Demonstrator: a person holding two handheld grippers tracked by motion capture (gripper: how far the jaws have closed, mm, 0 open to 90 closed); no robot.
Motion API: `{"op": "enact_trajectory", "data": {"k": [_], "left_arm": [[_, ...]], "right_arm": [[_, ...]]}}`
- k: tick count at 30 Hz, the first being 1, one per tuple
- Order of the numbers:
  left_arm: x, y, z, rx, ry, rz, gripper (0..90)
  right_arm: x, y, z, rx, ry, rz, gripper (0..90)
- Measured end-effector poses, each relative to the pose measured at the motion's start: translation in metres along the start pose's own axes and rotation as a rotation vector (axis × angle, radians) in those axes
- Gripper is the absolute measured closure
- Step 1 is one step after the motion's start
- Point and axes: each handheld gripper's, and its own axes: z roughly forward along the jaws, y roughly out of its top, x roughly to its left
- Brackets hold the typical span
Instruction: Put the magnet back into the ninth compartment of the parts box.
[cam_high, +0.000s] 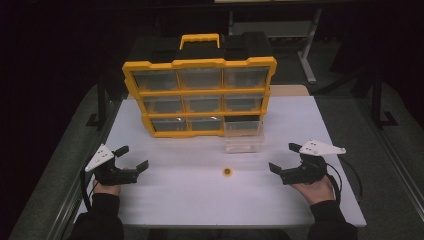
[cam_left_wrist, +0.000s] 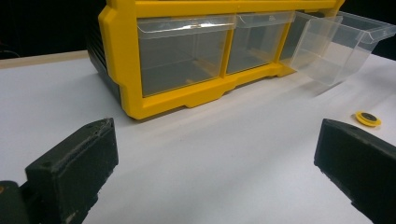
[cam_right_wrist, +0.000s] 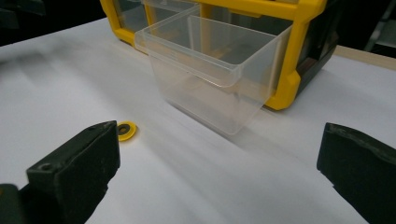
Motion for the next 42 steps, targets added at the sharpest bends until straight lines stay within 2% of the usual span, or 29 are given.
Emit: {"op": "enact_trajectory", "data": {"k": [17, 27, 42], "left_arm": [[0.001, 0.0, 0.0, -0.006, 0.002, -0.007, 0.0], [0.001, 0.0, 0.0, -0.006, 0.004, -0.011, 0.0], [0.001, 0.0, 0.0, -0.008, 0.003, -0.009, 0.0]], "right_arm": [[0.007, 0.013, 0.017, 0.062, 0.039, -0.036, 0.0], [0.013, 0.016, 0.025, 0.085, 0.061, -0.051, 0.0], [0.024, 0.017, 0.04, 0.147, 0.118, -0.083, 0.0]]}}
